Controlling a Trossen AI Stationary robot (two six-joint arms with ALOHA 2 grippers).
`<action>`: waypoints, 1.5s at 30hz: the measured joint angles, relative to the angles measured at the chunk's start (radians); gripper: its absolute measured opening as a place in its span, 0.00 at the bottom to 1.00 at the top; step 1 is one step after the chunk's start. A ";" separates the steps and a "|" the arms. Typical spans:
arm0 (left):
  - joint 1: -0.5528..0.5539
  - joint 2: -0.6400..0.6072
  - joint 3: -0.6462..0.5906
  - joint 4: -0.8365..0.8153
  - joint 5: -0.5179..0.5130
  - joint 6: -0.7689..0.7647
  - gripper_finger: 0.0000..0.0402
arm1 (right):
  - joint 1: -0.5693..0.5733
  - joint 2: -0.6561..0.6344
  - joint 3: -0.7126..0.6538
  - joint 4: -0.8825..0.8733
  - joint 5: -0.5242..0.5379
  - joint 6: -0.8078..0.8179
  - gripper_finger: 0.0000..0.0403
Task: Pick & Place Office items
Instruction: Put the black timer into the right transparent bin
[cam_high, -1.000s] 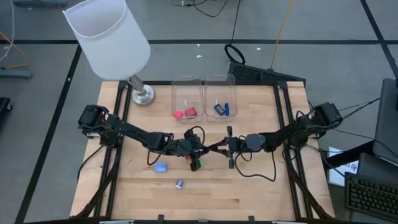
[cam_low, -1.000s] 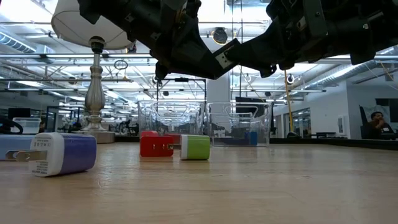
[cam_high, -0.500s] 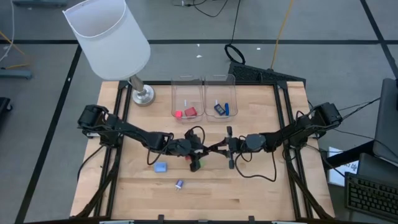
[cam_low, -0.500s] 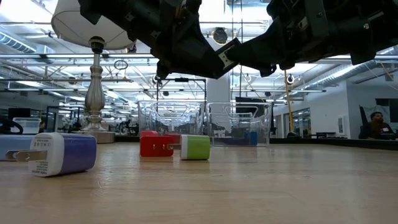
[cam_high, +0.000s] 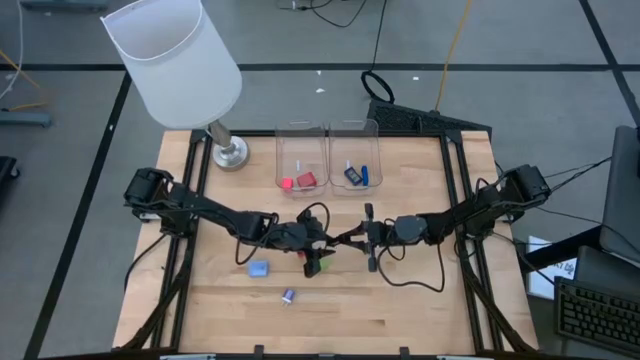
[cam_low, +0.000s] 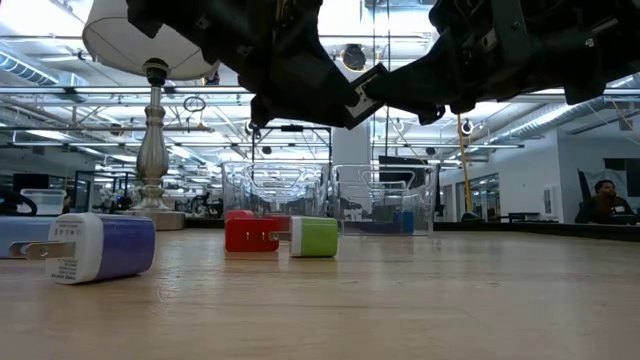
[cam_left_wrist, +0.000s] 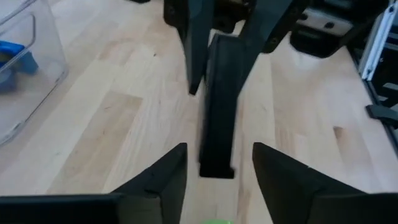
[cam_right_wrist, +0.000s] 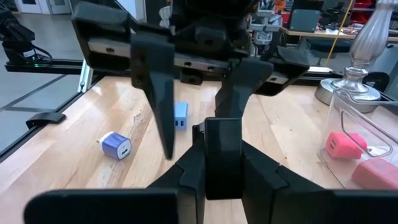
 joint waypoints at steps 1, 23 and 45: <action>0.000 -0.003 0.000 0.006 0.001 0.000 0.48 | 0.000 0.000 0.000 -0.002 0.000 0.000 0.15; -0.079 -0.325 -0.007 -0.341 -0.018 0.124 0.60 | 0.000 -0.246 -0.001 -0.262 0.003 0.010 0.14; -0.129 -0.668 -0.467 0.123 -0.109 0.277 0.60 | -0.032 -0.386 -0.093 -0.254 0.224 -0.032 0.16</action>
